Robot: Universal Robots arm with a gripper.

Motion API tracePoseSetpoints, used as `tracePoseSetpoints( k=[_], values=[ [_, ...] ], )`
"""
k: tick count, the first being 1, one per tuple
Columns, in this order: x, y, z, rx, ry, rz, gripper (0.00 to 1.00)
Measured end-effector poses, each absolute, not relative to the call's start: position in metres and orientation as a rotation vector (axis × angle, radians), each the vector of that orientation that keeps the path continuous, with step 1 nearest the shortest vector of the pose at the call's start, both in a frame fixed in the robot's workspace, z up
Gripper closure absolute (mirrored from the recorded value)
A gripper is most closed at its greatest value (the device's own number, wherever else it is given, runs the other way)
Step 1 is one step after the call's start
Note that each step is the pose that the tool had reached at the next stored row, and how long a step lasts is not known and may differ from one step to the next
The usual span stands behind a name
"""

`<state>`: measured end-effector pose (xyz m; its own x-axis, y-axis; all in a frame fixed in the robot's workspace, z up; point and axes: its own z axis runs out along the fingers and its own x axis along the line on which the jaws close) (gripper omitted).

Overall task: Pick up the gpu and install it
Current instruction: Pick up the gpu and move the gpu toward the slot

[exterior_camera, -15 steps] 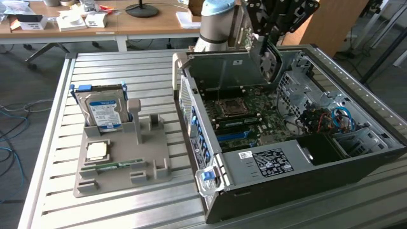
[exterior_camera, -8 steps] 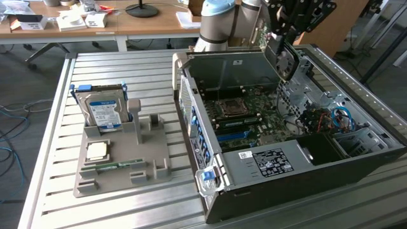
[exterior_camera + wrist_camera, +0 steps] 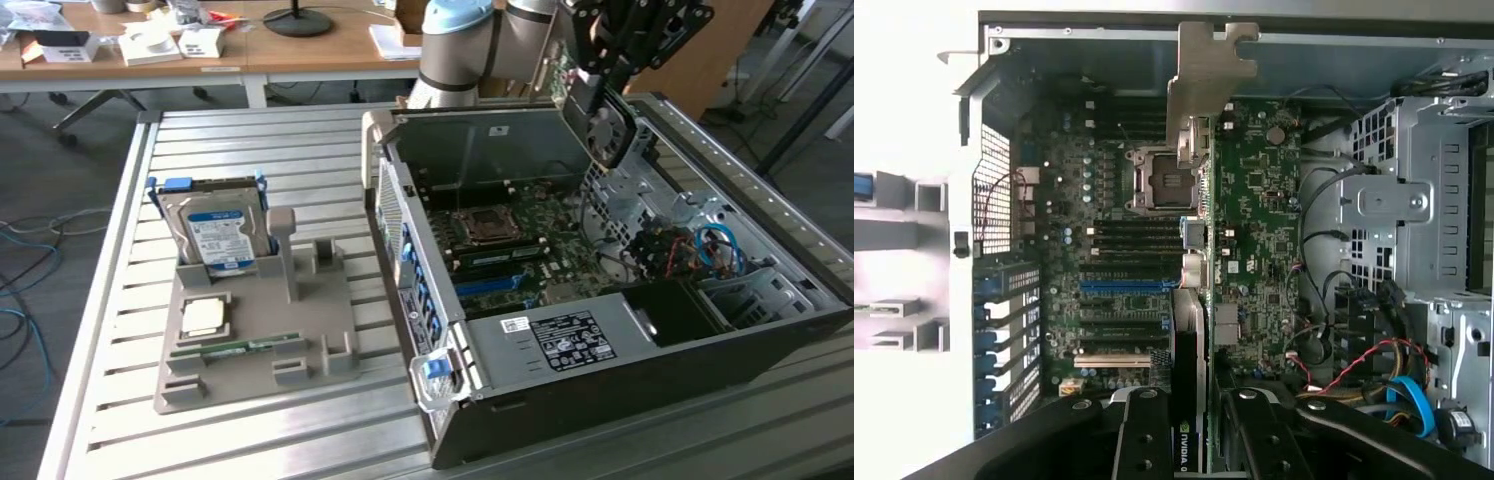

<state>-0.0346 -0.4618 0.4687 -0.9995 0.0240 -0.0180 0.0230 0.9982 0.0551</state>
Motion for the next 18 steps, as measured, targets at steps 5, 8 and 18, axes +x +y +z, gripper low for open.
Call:
tracePoseSetpoints(
  k=[5, 8, 18],
  values=[
    [-0.035, -0.462, 0.460, 0.037, 3.122, 0.085, 0.73],
    [-0.035, -0.462, 0.455, 0.037, 3.122, 0.085, 0.73],
    [-0.034, -0.462, 0.437, 0.037, 3.122, 0.085, 0.73]
  ],
)
